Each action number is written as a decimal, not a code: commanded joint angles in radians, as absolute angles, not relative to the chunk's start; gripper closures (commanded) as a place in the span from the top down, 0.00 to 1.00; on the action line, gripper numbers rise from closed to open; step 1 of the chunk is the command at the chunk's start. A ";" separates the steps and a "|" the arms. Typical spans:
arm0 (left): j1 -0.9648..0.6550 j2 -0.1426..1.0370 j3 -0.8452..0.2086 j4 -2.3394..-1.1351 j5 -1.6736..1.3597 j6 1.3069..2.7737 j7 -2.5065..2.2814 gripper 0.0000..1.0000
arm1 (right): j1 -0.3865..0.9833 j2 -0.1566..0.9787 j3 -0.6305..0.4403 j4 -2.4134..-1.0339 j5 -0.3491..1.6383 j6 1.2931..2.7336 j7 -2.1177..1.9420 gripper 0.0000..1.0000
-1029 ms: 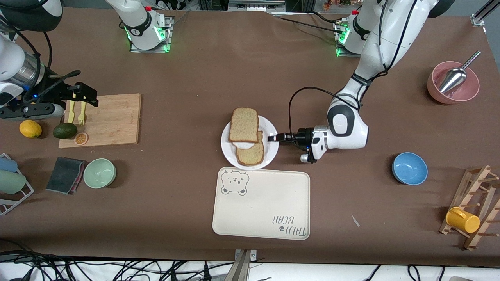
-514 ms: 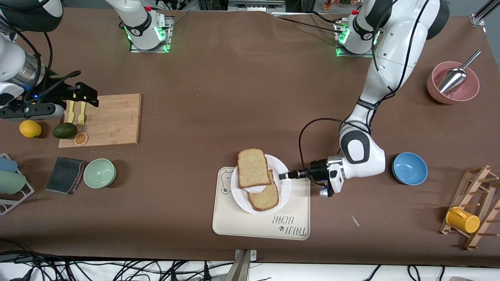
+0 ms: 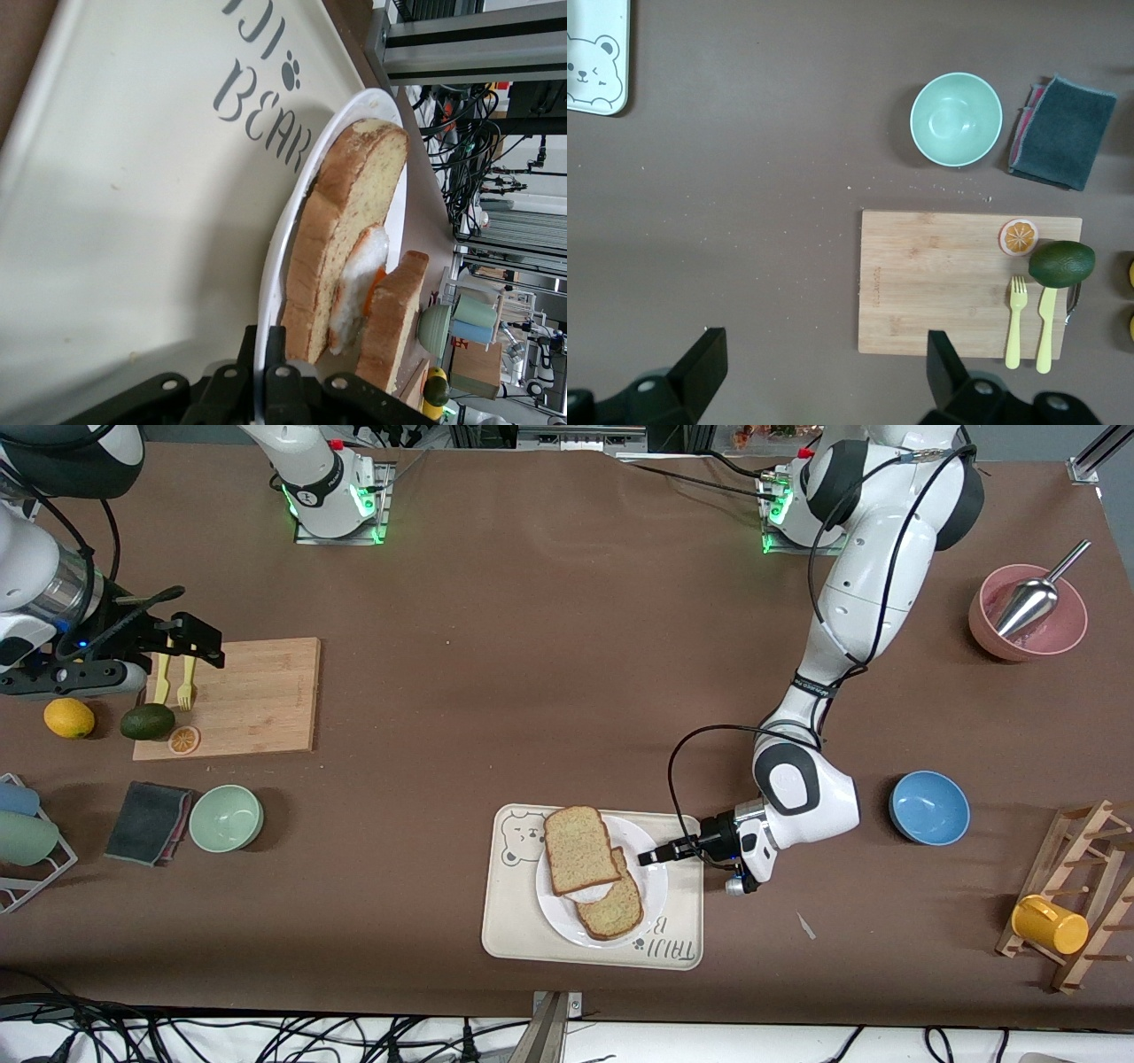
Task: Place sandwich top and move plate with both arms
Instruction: 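Slide the plate with the left gripper onto the bear tray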
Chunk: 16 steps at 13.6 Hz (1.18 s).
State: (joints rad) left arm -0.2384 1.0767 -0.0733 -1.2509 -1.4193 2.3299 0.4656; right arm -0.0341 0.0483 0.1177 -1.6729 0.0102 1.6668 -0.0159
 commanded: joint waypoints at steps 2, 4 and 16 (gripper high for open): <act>-0.245 1.094 -0.069 -1.213 -1.442 2.338 0.462 0.80 | -0.034 0.046 0.121 -1.677 0.005 1.675 -0.023 1.00; -0.244 1.075 -0.067 -1.216 -1.440 2.336 0.466 1.00 | -0.034 0.046 0.121 -1.677 0.005 1.674 -0.023 1.00; -0.201 0.824 0.029 -1.221 -0.587 2.088 0.272 1.00 | -0.031 0.048 0.121 -1.671 0.011 1.664 -0.017 1.00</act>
State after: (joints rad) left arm -0.2118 0.8838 0.0122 -1.2013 -0.7148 2.1680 0.2991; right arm -0.0328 0.0490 0.1183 -1.6734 0.0102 1.6679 -0.0159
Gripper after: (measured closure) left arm 0.000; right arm 0.004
